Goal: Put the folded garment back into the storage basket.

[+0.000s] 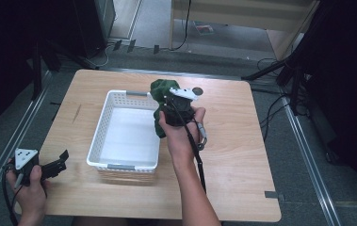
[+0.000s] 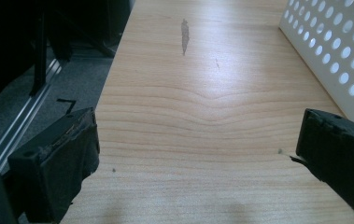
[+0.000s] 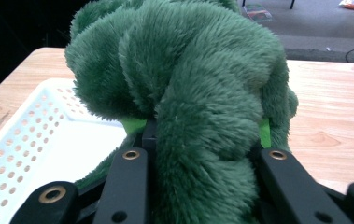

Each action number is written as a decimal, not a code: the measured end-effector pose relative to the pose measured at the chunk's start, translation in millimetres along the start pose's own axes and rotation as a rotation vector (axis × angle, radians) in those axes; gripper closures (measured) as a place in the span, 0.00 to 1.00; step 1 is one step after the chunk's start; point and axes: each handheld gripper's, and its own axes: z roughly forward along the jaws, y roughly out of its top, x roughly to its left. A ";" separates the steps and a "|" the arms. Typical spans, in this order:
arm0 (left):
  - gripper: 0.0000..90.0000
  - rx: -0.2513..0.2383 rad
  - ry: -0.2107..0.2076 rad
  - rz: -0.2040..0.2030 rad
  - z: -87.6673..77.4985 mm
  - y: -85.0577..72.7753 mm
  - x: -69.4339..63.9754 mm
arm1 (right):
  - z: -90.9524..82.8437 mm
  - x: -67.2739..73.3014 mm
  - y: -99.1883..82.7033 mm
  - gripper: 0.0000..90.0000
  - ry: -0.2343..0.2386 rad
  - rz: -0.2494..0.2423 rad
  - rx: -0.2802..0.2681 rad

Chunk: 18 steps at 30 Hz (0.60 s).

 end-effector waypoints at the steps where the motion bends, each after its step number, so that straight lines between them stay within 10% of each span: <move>1: 0.01 0.002 0.000 -0.001 0.1 0.1 0.0 | 0.3 1.7 0.6 0.75 0.002 0.001 0.000; 18: 0.01 0.002 0.003 -0.009 0.7 0.3 0.3 | 13.0 40.5 4.3 0.75 0.038 -0.017 0.039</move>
